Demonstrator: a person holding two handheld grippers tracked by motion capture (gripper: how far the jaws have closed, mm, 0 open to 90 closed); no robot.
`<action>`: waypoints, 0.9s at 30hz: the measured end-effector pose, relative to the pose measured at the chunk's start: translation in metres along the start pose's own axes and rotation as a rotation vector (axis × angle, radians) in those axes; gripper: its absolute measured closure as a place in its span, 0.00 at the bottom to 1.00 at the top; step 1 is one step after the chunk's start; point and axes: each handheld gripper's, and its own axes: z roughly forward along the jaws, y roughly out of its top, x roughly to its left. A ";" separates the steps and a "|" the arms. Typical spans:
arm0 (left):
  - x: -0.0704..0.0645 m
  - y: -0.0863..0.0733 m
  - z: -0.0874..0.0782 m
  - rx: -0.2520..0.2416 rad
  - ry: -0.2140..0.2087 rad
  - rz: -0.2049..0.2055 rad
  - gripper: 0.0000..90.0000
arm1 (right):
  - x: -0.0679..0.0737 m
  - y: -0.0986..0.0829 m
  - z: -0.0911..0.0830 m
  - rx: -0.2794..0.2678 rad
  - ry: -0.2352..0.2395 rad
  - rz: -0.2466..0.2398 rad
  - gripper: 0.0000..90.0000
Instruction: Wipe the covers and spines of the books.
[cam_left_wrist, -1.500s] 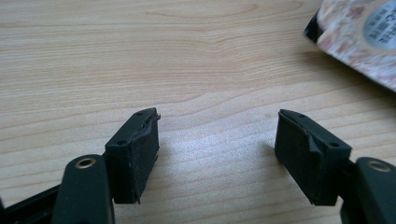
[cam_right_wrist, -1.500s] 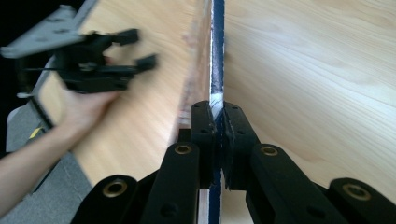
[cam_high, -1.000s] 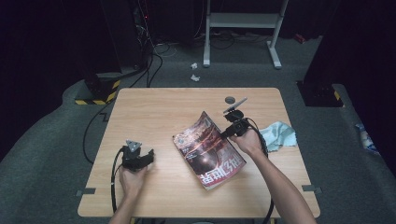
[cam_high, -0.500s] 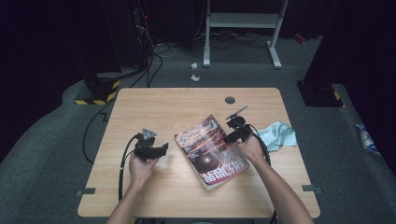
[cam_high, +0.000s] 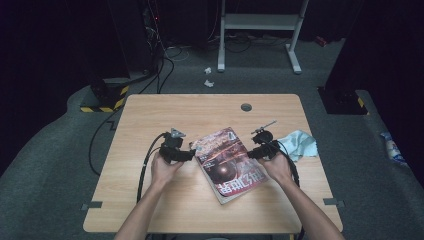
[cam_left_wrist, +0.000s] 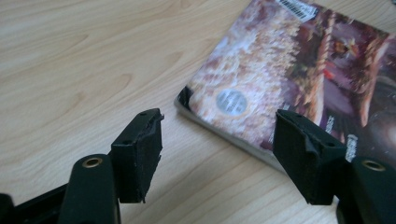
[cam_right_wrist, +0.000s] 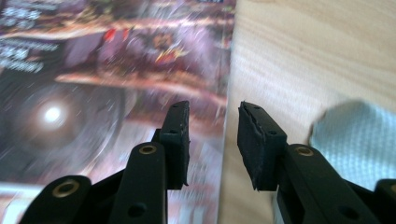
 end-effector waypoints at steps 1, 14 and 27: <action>-0.001 0.003 0.002 0.011 -0.008 0.002 0.36 | 0.002 -0.005 -0.003 -0.001 -0.002 -0.006 0.70; -0.013 0.023 0.032 0.092 -0.005 0.044 0.38 | 0.018 -0.076 -0.024 0.007 0.000 -0.045 0.73; -0.008 0.025 0.052 0.191 0.063 0.057 0.53 | 0.032 -0.089 -0.014 0.075 -0.039 -0.115 0.76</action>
